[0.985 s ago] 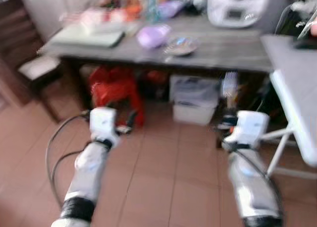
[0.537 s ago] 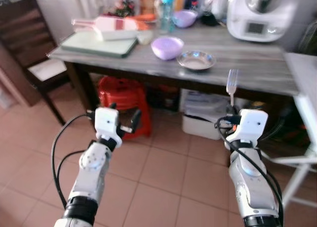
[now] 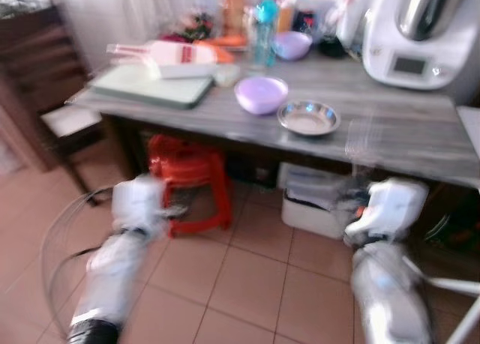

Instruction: Setting the table

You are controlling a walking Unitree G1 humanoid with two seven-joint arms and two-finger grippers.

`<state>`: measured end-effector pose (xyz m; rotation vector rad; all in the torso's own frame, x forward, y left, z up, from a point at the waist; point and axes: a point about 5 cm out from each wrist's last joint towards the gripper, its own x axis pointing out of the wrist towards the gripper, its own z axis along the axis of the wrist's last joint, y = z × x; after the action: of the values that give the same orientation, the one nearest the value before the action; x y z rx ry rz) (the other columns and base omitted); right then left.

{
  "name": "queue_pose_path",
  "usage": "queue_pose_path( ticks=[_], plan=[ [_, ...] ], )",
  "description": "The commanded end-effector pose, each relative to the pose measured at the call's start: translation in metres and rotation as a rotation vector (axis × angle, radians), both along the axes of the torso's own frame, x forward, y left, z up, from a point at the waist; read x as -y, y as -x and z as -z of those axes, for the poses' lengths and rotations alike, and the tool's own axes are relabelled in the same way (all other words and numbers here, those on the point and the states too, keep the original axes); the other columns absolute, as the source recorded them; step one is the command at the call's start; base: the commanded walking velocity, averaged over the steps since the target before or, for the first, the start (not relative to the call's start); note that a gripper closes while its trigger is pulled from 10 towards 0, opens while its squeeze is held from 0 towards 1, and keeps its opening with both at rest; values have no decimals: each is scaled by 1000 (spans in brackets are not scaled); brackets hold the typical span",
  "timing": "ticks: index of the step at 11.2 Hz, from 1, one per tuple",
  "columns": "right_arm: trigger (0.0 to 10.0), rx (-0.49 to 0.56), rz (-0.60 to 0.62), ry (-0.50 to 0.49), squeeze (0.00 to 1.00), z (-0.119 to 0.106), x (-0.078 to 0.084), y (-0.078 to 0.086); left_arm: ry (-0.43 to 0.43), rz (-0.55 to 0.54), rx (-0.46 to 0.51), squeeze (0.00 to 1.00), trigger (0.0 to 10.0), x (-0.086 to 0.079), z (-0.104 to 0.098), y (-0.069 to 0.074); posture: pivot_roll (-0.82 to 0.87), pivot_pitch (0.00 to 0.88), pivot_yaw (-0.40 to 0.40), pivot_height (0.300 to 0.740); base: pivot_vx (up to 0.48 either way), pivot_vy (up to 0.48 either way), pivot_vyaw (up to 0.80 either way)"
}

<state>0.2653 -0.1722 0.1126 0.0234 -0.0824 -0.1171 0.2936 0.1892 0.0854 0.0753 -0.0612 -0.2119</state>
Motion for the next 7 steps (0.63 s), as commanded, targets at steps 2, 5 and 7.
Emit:
queue_pose_path(
  ticks=[2, 5, 7],
  plan=[
    [10000, 18, 21, 16, 0, -7, 6, 4, 15, 49, 17, 0, 10000, 17, -4, -1, -23, 23, 13, 740, 403, 0, 0],
    [10000, 35, 58, 8, 0, -13, 11, 0, 31, 72, 24, 0, 10000, 25, -7, -5, -28, 18, 19, 740, 404, 0, 0],
    [10000, 25, 69, -1, 0, -12, 13, 1, 31, 74, 17, 0, 10000, 24, -5, -2, -25, 19, 17, 740, 403, 0, -272]
  ],
)
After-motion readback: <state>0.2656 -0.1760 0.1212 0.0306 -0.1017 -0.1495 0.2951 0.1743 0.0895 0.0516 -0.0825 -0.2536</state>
